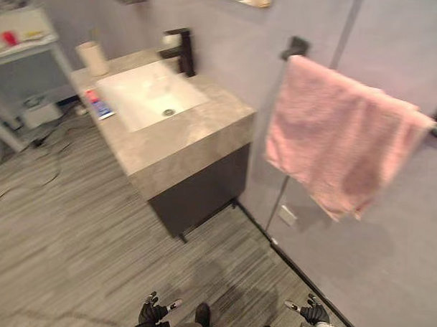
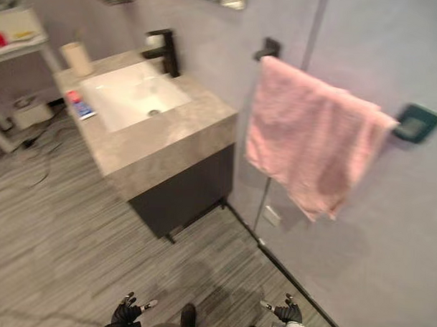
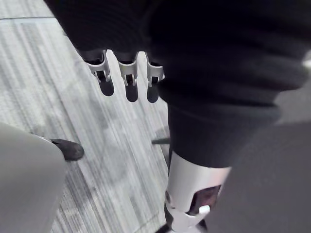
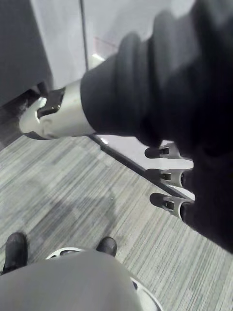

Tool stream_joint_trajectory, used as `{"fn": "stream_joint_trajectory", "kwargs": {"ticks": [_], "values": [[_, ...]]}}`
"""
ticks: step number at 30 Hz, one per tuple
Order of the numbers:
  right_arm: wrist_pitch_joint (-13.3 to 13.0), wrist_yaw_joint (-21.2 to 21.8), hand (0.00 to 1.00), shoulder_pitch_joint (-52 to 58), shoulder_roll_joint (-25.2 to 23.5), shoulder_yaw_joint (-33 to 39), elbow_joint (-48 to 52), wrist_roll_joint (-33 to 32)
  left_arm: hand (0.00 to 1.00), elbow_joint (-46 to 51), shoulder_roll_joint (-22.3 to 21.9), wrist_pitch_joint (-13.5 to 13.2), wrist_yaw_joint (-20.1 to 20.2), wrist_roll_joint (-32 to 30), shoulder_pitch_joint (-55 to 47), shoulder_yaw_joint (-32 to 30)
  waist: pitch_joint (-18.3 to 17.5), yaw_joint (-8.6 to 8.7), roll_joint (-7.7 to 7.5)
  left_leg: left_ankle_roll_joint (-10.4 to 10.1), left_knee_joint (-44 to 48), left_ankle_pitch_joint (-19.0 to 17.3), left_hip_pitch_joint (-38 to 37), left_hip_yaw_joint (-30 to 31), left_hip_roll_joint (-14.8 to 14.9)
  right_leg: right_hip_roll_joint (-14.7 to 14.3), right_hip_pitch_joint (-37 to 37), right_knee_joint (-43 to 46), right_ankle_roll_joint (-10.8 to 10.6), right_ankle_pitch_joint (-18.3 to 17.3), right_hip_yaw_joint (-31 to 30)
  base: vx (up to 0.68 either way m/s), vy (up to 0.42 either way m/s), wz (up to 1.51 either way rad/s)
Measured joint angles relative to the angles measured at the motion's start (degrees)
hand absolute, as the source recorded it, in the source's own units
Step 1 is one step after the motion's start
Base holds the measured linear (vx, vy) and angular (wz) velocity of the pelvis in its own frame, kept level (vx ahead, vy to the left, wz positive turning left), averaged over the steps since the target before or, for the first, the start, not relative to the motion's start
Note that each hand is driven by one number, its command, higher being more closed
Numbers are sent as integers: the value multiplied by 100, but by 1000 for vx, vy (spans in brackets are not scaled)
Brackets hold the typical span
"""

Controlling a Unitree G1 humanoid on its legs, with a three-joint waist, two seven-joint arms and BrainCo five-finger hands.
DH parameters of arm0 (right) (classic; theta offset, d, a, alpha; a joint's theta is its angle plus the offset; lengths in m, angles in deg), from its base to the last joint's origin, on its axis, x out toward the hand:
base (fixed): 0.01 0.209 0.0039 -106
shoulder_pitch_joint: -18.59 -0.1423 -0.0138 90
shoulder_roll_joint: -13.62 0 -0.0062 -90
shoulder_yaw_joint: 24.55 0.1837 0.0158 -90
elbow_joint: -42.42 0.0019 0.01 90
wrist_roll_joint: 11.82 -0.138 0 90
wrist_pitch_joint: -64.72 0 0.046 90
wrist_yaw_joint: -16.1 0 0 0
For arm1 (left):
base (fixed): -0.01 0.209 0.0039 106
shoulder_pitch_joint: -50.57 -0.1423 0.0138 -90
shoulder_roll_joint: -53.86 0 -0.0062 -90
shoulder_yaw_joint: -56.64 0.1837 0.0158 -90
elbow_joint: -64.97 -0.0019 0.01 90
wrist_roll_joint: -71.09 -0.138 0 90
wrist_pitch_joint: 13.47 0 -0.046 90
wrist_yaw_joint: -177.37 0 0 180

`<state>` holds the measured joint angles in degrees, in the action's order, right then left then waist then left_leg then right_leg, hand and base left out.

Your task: Organize washtable

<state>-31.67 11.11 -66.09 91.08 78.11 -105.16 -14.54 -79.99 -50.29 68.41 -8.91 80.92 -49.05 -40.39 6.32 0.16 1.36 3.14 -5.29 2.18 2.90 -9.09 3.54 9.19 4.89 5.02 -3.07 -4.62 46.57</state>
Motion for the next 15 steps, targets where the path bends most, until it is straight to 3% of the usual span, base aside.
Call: {"fn": "stream_joint_trajectory", "kwargs": {"ticks": [1, 2, 5, 6, 7, 9, 11, 12, 13, 14, 15], "values": [[8, -11, 0, -21, 16, 78, -108, -6, 0, 0, -6, -2, -1, 12, 37, -20, 12, -1, -23, 93, 330, -68, 221, -957, 209, 253, 55, 115, 126, 125, 579, 41, 173, 248], [18, -37, 0, -22, 99, 118, -168, -7, 0, -2, -7, -3, -7, 35, 50, -74, 47, 9, -15, 82, 619, -65, 277, -1439, 305, 445, 196, 279, 131, 103, 924, 66, 194, 211], [14, -66, 0, -40, 243, 284, -161, -5, 0, -1, -51, 0, -29, 81, 14, -277, 53, 69, -11, -28, 896, -10, 227, -2230, 573, 824, 539, 579, 118, 106, 1354, 78, 219, 158], [10, -98, 0, -76, 269, 321, -156, -5, 0, 0, -46, -1, -28, 83, 0, -291, 54, 64, -4, -36, 872, -8, 250, -2532, 735, 898, 610, 623, -21, 116, 1486, 56, 252, 93], [0, -118, 0, -179, 282, 339, -162, -5, 0, -1, -51, 0, -28, 84, 16, -350, 50, 53, 22, -239, 872, 143, 256, -2886, 919, 958, 666, 704, -303, 101, 1613, 96, 347, 99], [-1, -123, 0, -368, 163, 442, -169, -6, 0, -60, 34, 11, -37, 87, 135, -475, 95, -54, -159, -176, 928, 168, 289, -2996, 622, 1216, 689, 747, -398, 208, 1642, 103, 317, 56], [2, -122, 0, -435, -88, 443, -182, -3, 0, -97, 220, 9, -36, 78, 177, -463, 80, -98, -391, -45, 952, -78, 411, -2794, 235, 1511, 710, 727, -335, 400, 1662, 85, 308, 54], [5, -119, 0, -421, -143, 442, -233, -3, 0, -102, 258, 7, -35, 78, 177, -462, 73, -91, -426, 38, 1111, -277, 487, -2711, 103, 1726, 727, 908, -315, 509, 1602, 116, 308, 78], [27, -113, 0, -408, -149, 441, -295, -3, 0, -112, 270, 5, -33, 73, 180, -449, 99, -91, -405, 123, 1373, -501, 557, -2639, 1, 2050, 730, 1318, -247, 687, 1560, 193, 406, 89], [36, -101, 0, -338, -129, 432, -280, -3, 0, -159, 284, 14, -29, 44, 172, -423, 182, -84, -278, 242, 1573, -722, 501, -2391, -199, 2557, 618, 2180, 412, 930, 1123, 212, 405, 81], [39, -100, 0, -329, -126, 430, -281, -3, 0, -197, 272, 20, -30, 28, 178, -360, 225, -45, -210, 289, 1598, -785, 457, -2277, -245, 2601, 406, 2558, 762, 791, 571, 198, 330, 76]]}}
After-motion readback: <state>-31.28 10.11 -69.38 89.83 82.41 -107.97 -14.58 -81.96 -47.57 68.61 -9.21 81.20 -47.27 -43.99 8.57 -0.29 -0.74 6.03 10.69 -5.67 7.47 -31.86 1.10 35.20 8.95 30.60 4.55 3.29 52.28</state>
